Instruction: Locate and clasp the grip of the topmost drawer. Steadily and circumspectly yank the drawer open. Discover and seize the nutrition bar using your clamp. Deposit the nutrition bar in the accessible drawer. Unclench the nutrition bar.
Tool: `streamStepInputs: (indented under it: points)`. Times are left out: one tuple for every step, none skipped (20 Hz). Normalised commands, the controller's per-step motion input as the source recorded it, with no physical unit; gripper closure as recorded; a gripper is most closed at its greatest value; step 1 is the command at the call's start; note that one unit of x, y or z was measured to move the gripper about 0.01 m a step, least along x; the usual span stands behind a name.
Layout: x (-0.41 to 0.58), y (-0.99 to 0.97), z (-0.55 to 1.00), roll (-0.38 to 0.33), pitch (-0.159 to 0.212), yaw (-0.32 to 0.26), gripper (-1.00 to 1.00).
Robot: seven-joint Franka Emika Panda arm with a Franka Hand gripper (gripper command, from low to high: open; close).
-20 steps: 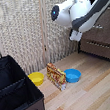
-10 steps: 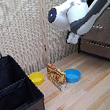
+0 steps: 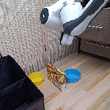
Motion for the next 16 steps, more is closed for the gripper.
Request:
streamStepInputs:
  points:
    - [0.0, 0.02, 0.17, 0.276, 0.059, -0.284, -1.0]
    - [0.0, 0.01, 0.22, 0.261, 0.036, -0.291, -1.0]
    - [0.0, 0.01, 0.28, 0.239, 0.01, -0.3, -1.0]
    - [0.0, 0.02, 0.32, 0.221, 0.0, -0.305, -1.0]
    - [0.0, 0.03, 0.33, 0.22, 0.0, -0.304, -1.0]
    - [0.0, 0.03, 0.33, 0.219, 0.0, -0.302, -1.0]
    - [0.0, 0.06, 0.34, 0.206, 0.0, -0.296, -1.0]
    - [0.0, 0.08, 0.36, 0.184, 0.0, -0.291, -1.0]
    - [0.009, 0.09, 0.36, 0.178, 0.0, -0.288, -1.0]
    - [0.046, 0.1, 0.37, 0.153, 0.0, -0.28, -1.0]
    - [0.08, 0.11, 0.35, 0.147, -0.007, -0.269, -1.0]
    - [0.111, 0.12, 0.33, 0.156, -0.007, -0.258, -1.0]
    - [0.14, 0.13, 0.31, 0.161, -0.014, -0.246, -1.0]
    - [0.16, 0.14, 0.28, 0.17, -0.017, -0.237, -1.0]
    - [0.191, 0.15, 0.24, 0.186, -0.019, -0.221, -1.0]
    - [0.223, 0.17, 0.21, 0.202, -0.027, -0.206, -1.0]
